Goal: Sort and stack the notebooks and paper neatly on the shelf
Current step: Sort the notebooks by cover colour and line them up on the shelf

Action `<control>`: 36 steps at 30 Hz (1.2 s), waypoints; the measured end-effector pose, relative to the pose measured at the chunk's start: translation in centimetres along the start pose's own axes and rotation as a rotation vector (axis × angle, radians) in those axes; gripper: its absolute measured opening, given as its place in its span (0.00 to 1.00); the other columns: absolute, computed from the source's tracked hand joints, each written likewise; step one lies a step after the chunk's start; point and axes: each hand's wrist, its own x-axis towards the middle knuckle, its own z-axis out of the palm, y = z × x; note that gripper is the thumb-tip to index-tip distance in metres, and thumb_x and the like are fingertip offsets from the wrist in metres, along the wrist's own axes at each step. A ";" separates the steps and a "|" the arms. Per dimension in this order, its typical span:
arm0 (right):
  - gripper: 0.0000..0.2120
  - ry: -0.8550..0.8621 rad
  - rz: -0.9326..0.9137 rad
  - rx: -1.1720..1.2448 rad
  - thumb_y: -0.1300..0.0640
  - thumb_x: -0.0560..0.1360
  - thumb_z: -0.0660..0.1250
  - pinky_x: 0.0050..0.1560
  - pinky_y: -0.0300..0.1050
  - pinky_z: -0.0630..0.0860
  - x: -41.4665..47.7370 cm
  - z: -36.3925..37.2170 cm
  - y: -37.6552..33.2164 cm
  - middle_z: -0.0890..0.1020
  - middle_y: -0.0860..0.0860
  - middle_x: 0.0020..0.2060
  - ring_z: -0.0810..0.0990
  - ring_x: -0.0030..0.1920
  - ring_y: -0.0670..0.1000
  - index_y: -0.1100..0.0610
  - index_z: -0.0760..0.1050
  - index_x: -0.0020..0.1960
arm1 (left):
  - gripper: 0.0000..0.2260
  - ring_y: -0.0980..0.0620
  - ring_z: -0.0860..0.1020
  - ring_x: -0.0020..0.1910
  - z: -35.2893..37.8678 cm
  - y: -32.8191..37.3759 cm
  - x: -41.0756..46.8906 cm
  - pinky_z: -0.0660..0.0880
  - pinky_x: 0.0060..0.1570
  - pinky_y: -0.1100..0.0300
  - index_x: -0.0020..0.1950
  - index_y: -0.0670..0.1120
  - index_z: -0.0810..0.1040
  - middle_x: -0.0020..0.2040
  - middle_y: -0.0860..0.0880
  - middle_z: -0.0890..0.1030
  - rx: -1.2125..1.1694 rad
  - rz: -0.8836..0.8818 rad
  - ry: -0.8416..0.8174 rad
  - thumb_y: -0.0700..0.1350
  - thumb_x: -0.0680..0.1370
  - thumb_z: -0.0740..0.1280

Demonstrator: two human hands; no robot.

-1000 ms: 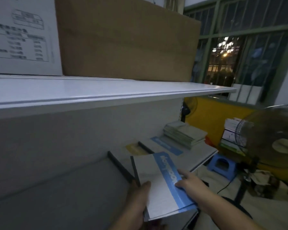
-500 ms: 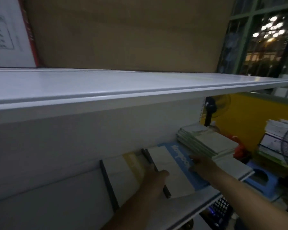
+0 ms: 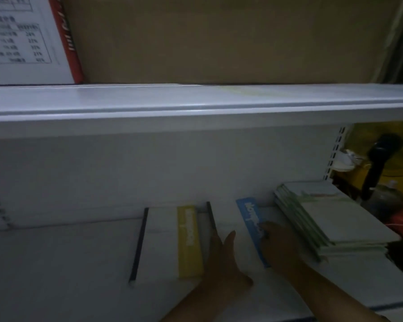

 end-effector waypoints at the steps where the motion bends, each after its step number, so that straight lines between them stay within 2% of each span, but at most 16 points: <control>1: 0.16 -0.004 -0.013 -0.002 0.65 0.76 0.60 0.59 0.45 0.70 -0.2 -0.1 0.0 0.77 0.59 0.59 0.75 0.60 0.58 0.62 0.73 0.63 | 0.46 0.52 0.47 0.77 0.5 -0.4 0.1 0.56 0.73 0.59 0.77 0.54 0.48 0.78 0.47 0.39 0.000 0.020 0.036 0.47 0.69 0.75; 4: 0.17 -0.015 -0.084 -0.152 0.59 0.78 0.55 0.59 0.45 0.71 -0.3 0.1 0.1 0.77 0.58 0.59 0.76 0.59 0.57 0.60 0.72 0.64 | 0.42 0.53 0.50 0.77 0.9 -1.0 0.4 0.55 0.73 0.59 0.77 0.51 0.53 0.78 0.48 0.47 -0.066 0.022 0.091 0.47 0.70 0.75; 6: 0.21 0.030 -0.149 -0.421 0.53 0.78 0.49 0.60 0.46 0.70 -0.5 0.4 -0.1 0.75 0.54 0.61 0.75 0.60 0.55 0.57 0.69 0.67 | 0.42 0.53 0.50 0.77 1.0 -1.0 0.5 0.55 0.74 0.58 0.76 0.49 0.54 0.78 0.49 0.46 -0.106 0.013 0.092 0.45 0.69 0.76; 8: 0.22 0.067 -0.170 -0.538 0.50 0.78 0.51 0.61 0.48 0.68 -0.6 1.1 0.2 0.72 0.53 0.65 0.72 0.63 0.55 0.54 0.66 0.70 | 0.43 0.53 0.50 0.77 1.0 -1.1 0.5 0.55 0.74 0.59 0.76 0.47 0.55 0.78 0.49 0.43 -0.116 0.031 0.105 0.44 0.68 0.77; 10: 0.22 0.102 -0.167 -0.505 0.48 0.77 0.52 0.58 0.49 0.70 -0.6 1.7 0.5 0.73 0.54 0.63 0.73 0.61 0.56 0.54 0.69 0.67 | 0.44 0.53 0.51 0.77 1.1 -1.1 0.4 0.56 0.73 0.62 0.75 0.47 0.56 0.78 0.48 0.42 -0.088 0.044 0.116 0.46 0.65 0.78; 12: 0.22 0.139 -0.195 -0.426 0.48 0.72 0.53 0.48 0.51 0.76 -0.4 1.9 1.1 0.79 0.57 0.54 0.78 0.51 0.59 0.56 0.77 0.58 | 0.44 0.55 0.54 0.76 1.2 -0.9 0.3 0.58 0.71 0.65 0.74 0.46 0.60 0.78 0.49 0.43 -0.066 0.037 0.140 0.47 0.64 0.78; 14: 0.19 0.114 -0.206 -0.402 0.50 0.68 0.60 0.40 0.52 0.78 -0.2 2.2 1.7 0.82 0.60 0.52 0.81 0.44 0.61 0.58 0.80 0.53 | 0.39 0.56 0.58 0.74 1.1 -0.7 0.0 0.60 0.70 0.67 0.72 0.46 0.66 0.76 0.54 0.47 -0.058 0.039 0.178 0.44 0.64 0.79; 16: 0.18 0.093 -0.213 -0.389 0.52 0.69 0.66 0.41 0.52 0.79 -0.3 2.2 1.7 0.79 0.60 0.59 0.82 0.47 0.61 0.56 0.80 0.56 | 0.36 0.56 0.60 0.73 1.0 -0.7 -0.3 0.59 0.67 0.72 0.71 0.45 0.66 0.72 0.59 0.53 -0.110 0.057 0.202 0.42 0.66 0.78; 18: 0.17 0.133 -0.225 -0.407 0.52 0.70 0.67 0.46 0.51 0.79 -0.4 1.9 1.5 0.75 0.58 0.65 0.80 0.55 0.59 0.53 0.80 0.58 | 0.36 0.57 0.59 0.71 0.9 -0.6 -0.5 0.55 0.61 0.79 0.74 0.46 0.63 0.71 0.58 0.59 -0.161 0.040 0.175 0.41 0.69 0.76; 21: 0.14 0.199 -0.264 -0.406 0.51 0.65 0.65 0.41 0.53 0.81 -0.4 1.8 1.5 0.82 0.58 0.56 0.82 0.51 0.60 0.54 0.84 0.47 | 0.37 0.57 0.53 0.74 0.1 0.7 -1.1 0.55 0.64 0.77 0.75 0.47 0.61 0.77 0.48 0.49 -0.086 0.036 0.145 0.43 0.70 0.75; 25: 0.13 0.183 -0.231 -0.441 0.51 0.74 0.64 0.55 0.50 0.77 -0.8 2.0 1.4 0.81 0.54 0.58 0.78 0.58 0.57 0.54 0.81 0.55 | 0.32 0.51 0.39 0.77 -2.0 3.0 -3.4 0.50 0.73 0.61 0.75 0.53 0.60 0.78 0.48 0.37 0.103 0.175 0.035 0.47 0.74 0.70; 28: 0.22 0.100 -0.273 -0.620 0.51 0.74 0.49 0.51 0.52 0.78 -0.3 1.7 0.2 0.81 0.57 0.54 0.79 0.53 0.59 0.57 0.78 0.56 | 0.25 0.50 0.44 0.78 -6.3 2.1 -5.3 0.50 0.74 0.60 0.73 0.52 0.64 0.79 0.52 0.44 0.213 0.282 0.069 0.53 0.76 0.64; 30: 0.21 0.060 -0.309 -0.766 0.59 0.73 0.50 0.48 0.58 0.78 -0.9 1.1 -3.9 0.81 0.62 0.48 0.80 0.47 0.64 0.63 0.79 0.52 | 0.25 0.50 0.45 0.78 -11.3 -0.6 -6.8 0.50 0.74 0.58 0.75 0.50 0.62 0.79 0.50 0.47 0.370 0.254 0.105 0.54 0.79 0.59; 32: 0.20 0.090 -0.406 -0.913 0.59 0.74 0.52 0.57 0.64 0.73 -4.1 1.3 -10.4 0.78 0.66 0.54 0.77 0.56 0.68 0.63 0.78 0.56 | 0.24 0.51 0.42 0.77 -18.0 -4.3 -9.0 0.46 0.74 0.57 0.77 0.48 0.57 0.79 0.48 0.46 0.574 0.156 0.136 0.53 0.82 0.54; 33: 0.21 0.118 -0.508 -0.867 0.58 0.75 0.52 0.61 0.65 0.70 -5.7 2.3 -13.6 0.74 0.68 0.61 0.73 0.62 0.68 0.64 0.75 0.62 | 0.24 0.51 0.42 0.77 -21.6 -6.4 -10.5 0.45 0.74 0.57 0.77 0.47 0.56 0.79 0.47 0.46 0.651 0.101 0.153 0.53 0.83 0.53; 36: 0.25 -0.151 -0.721 -0.757 0.51 0.81 0.50 0.74 0.56 0.51 -11.1 7.4 -22.5 0.50 0.57 0.77 0.51 0.76 0.58 0.56 0.53 0.77 | 0.24 0.49 0.42 0.78 -30.8 -13.1 -15.9 0.45 0.75 0.54 0.78 0.47 0.54 0.79 0.47 0.45 0.785 -0.141 0.214 0.54 0.83 0.49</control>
